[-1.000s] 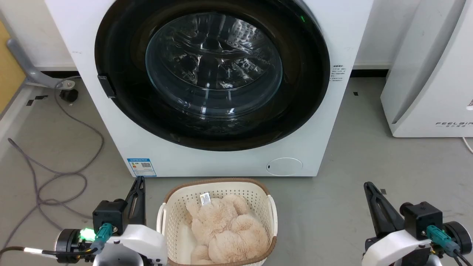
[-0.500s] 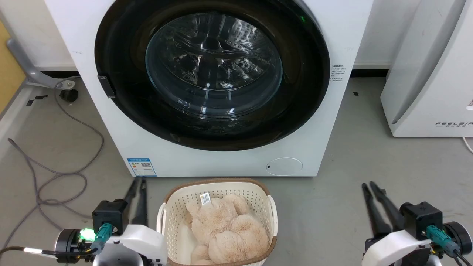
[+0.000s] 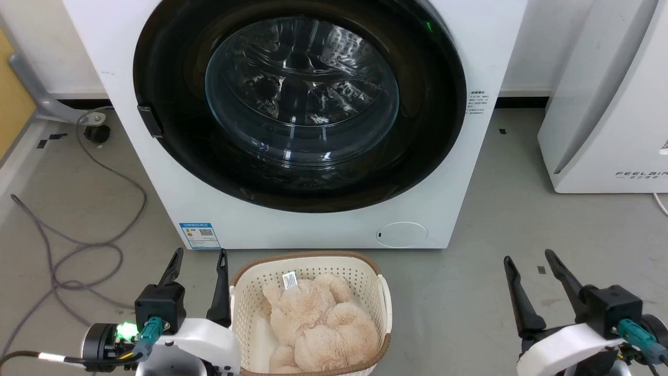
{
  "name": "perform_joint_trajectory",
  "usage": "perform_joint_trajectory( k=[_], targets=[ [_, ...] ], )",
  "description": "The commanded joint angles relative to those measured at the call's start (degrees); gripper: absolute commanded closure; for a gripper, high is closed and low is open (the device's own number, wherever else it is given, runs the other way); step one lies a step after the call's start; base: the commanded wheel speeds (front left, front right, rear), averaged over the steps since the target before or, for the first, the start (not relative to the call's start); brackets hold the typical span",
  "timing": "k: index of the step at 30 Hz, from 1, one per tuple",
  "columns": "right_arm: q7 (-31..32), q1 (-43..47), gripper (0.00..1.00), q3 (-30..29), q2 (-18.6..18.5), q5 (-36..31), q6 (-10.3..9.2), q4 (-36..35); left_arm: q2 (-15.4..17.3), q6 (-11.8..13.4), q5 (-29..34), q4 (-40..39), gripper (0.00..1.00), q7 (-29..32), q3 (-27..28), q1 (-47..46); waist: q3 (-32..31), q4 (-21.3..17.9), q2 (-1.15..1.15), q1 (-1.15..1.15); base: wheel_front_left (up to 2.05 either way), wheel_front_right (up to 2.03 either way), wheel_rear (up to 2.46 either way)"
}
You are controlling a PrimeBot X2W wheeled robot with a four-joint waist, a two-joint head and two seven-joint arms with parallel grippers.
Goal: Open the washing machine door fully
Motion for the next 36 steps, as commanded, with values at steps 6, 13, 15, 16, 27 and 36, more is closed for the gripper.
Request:
perform_joint_trajectory(
  k=[6,13,15,16,27,36],
  targets=[
    [-1.1,-0.4,0.00,-0.7,0.0,3.6,0.06,-0.6,0.0,0.9,-0.6,0.2,0.00,-1.2,-0.5,-0.3,0.1,0.0,0.00,0.00,0.00,0.00,0.00],
    [-1.9,-1.3,1.00,-1.2,0.0,6.4,0.08,-0.8,0.0,1.5,-0.7,0.2,0.00,-2.0,-1.0,-0.6,0.5,0.2,0.00,0.00,0.00,0.00,0.00],
    [-2.2,-1.7,1.00,-1.4,0.0,7.8,0.08,-0.6,0.0,1.7,-0.8,0.2,0.00,-2.2,-1.2,-0.7,0.7,0.3,0.00,0.00,0.00,0.00,0.00],
    [-2.3,-1.9,1.00,-1.6,0.0,8.7,0.09,-0.5,0.0,1.8,-0.8,0.2,0.00,-2.4,-1.2,-0.8,0.8,0.3,0.00,0.00,0.00,0.00,0.00],
    [-3.6,-5.9,1.00,-3.9,0.0,20.2,0.12,2.0,0.0,2.7,-0.9,0.0,0.00,-3.7,-1.9,-1.7,2.4,0.8,0.00,0.00,0.00,0.00,0.00],
    [-4.1,-12.0,1.00,-5.2,-0.6,30.8,0.15,7.4,0.0,3.4,-0.8,-0.4,0.00,-4.7,-2.4,-3.2,4.7,1.2,0.00,0.00,0.00,0.00,0.00]
  ],
)
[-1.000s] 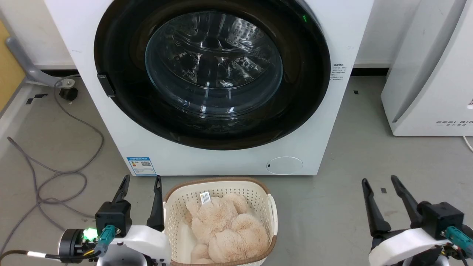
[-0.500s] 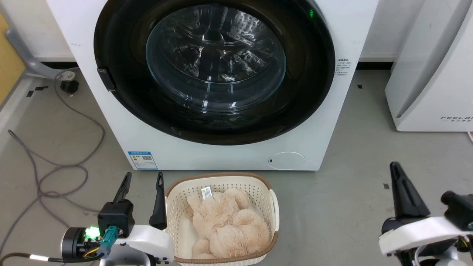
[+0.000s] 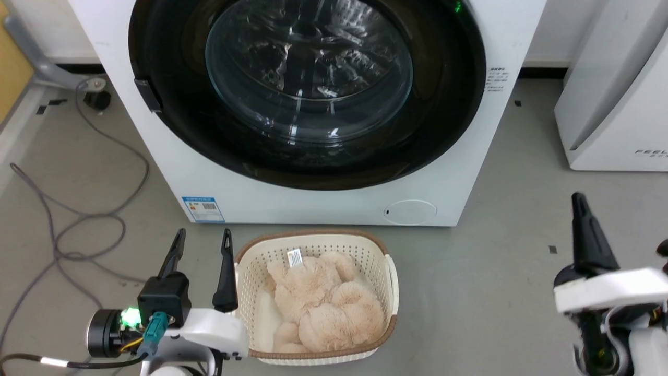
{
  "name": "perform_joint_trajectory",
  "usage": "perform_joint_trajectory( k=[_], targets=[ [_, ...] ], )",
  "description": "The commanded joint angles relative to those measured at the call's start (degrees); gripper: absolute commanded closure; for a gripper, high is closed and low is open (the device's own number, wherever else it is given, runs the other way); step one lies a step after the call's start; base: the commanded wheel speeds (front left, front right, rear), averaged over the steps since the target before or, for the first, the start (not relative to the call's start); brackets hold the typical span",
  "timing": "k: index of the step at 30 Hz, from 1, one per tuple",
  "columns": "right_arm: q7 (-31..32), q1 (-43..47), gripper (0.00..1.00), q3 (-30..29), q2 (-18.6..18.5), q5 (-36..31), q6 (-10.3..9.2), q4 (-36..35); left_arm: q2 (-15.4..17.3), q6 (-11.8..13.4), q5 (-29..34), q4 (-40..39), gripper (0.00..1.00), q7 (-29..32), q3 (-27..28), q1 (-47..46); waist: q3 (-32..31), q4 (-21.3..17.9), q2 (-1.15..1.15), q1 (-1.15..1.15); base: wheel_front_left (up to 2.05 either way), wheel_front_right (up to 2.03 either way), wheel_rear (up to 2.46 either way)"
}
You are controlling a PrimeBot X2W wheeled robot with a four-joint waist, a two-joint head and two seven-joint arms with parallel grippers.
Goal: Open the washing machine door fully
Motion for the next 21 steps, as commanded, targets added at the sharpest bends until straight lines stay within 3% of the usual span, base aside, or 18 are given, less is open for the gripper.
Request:
perform_joint_trajectory(
  k=[1,14,21],
  targets=[
    [0.0,-2.2,1.00,-0.7,-0.7,2.4,0.15,1.3,0.0,0.3,-0.3,-0.3,0.00,-0.7,-0.3,-1.5,0.6,0.2,0.00,0.00,0.00,0.00,0.00],
    [0.2,-14.9,1.00,-5.1,-4.3,14.8,0.19,10.2,0.0,1.5,-0.3,-1.3,0.00,-2.3,-1.2,-4.0,5.0,1.7,0.00,0.00,0.00,0.00,0.00],
    [0.5,-22.8,1.00,-4.2,-6.5,18.0,0.21,15.6,0.3,1.6,0.1,-2.1,0.00,-3.1,-1.4,-5.5,7.6,2.4,0.00,0.00,0.00,0.00,0.00]
  ],
)
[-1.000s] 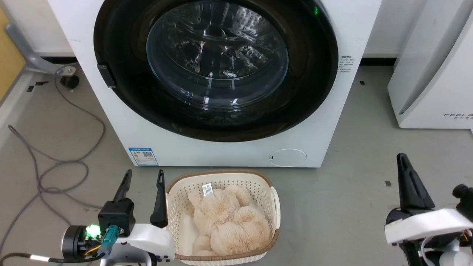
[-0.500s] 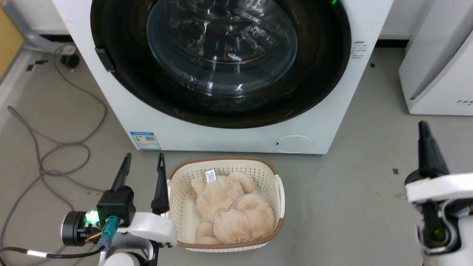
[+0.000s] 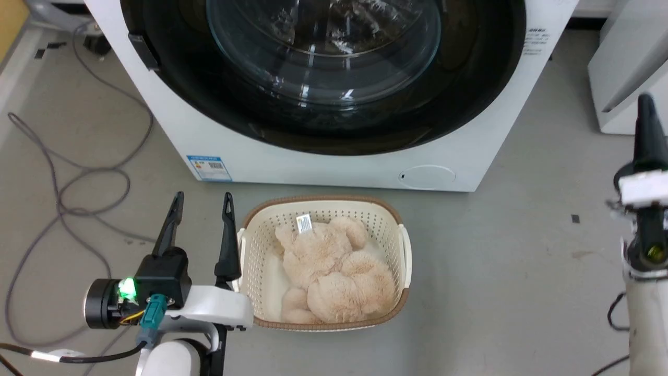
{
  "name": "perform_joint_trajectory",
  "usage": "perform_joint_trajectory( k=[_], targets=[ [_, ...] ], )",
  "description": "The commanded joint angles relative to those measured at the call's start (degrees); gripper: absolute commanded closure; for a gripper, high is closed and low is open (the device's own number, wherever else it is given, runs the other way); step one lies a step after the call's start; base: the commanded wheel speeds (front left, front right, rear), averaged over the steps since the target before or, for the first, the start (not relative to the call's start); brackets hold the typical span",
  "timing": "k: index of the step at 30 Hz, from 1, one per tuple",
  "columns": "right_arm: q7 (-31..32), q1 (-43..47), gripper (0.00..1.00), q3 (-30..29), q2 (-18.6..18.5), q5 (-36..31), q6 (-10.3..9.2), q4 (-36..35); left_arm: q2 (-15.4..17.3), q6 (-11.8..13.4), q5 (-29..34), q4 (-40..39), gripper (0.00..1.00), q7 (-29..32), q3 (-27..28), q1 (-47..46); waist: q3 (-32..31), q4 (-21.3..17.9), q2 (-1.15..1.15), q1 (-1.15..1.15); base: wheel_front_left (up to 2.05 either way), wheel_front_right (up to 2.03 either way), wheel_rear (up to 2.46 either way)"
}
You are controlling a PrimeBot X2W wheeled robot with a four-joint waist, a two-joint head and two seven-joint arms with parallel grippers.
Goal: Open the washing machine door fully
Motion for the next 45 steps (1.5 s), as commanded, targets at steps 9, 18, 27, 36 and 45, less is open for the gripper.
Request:
perform_joint_trajectory(
  k=[9,18,27,36,45],
  targets=[
    [0.2,-12.5,1.00,2.5,-3.2,4.3,0.24,7.2,0.3,1.2,0.0,-1.4,0.00,-1.6,0.0,-3.2,4.3,1.6,0.00,0.00,0.00,0.00,0.00],
    [0.1,-22.5,1.00,6.0,-5.2,6.3,0.27,13.9,0.3,2.0,-0.3,-2.1,0.00,-2.7,-0.2,-4.8,8.1,3.0,0.00,0.00,0.00,0.00,0.00],
    [0.2,-29.7,1.00,9.1,-6.1,8.9,0.29,18.6,0.1,2.8,-0.5,-2.3,0.00,-3.7,-0.9,-6.3,10.4,4.5,0.00,0.00,0.00,0.00,0.00],
    [1.6,-35.3,1.00,13.3,-7.5,12.1,0.32,22.9,0.1,3.8,-0.8,-2.6,0.00,-4.7,-1.2,-7.2,12.2,5.7,0.00,0.00,0.00,0.00,0.00],
    [6.4,-38.9,1.00,18.3,-9.0,17.3,0.35,25.2,0.0,4.6,-0.8,-2.6,0.00,-5.8,-1.9,-8.4,13.6,6.3,0.00,0.00,0.00,0.00,0.00]
  ],
)
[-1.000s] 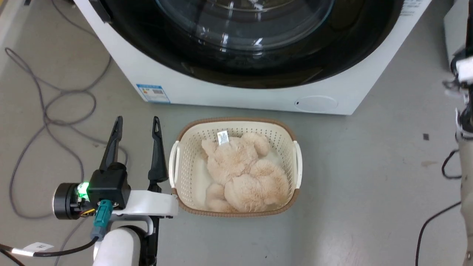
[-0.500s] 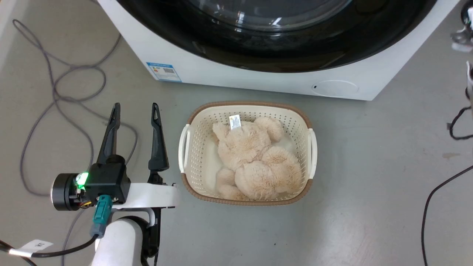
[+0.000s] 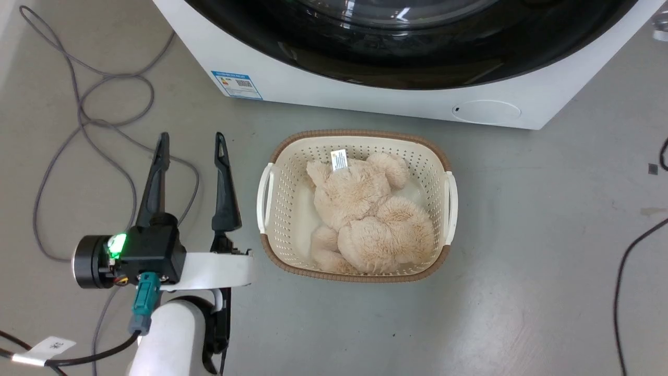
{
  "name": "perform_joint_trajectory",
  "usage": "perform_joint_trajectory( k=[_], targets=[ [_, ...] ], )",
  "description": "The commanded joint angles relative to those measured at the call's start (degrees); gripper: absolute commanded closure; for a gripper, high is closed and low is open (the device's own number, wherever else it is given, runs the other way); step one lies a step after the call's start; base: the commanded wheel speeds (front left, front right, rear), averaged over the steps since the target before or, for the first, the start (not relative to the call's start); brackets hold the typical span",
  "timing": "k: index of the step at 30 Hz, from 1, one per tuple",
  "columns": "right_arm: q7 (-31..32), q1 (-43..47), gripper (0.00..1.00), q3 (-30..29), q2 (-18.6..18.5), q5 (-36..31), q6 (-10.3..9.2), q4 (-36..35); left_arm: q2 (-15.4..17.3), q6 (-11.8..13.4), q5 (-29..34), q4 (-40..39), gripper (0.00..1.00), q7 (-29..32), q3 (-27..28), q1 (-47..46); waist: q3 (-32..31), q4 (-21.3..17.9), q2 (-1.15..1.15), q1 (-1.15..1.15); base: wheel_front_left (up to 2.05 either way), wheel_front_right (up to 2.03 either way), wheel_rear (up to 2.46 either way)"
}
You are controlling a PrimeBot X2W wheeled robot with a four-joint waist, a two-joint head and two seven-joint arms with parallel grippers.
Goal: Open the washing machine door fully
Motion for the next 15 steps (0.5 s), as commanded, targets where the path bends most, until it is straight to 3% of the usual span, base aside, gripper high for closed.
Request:
perform_joint_trajectory(
  k=[1,15],
  targets=[
    [1.2,-2.3,1.00,1.2,0.2,1.6,0.26,1.1,0.1,0.3,-0.3,-0.2,0.00,-0.5,-0.1,-1.3,0.1,0.1,0.00,0.00,0.00,0.00,0.00],
    [12.3,-1.0,1.00,8.0,-2.8,12.2,0.30,1.3,0.0,0.7,-0.4,0.8,0.00,-1.8,0.0,-0.5,-1.9,-0.2,0.00,0.00,0.00,0.00,0.00]
  ],
)
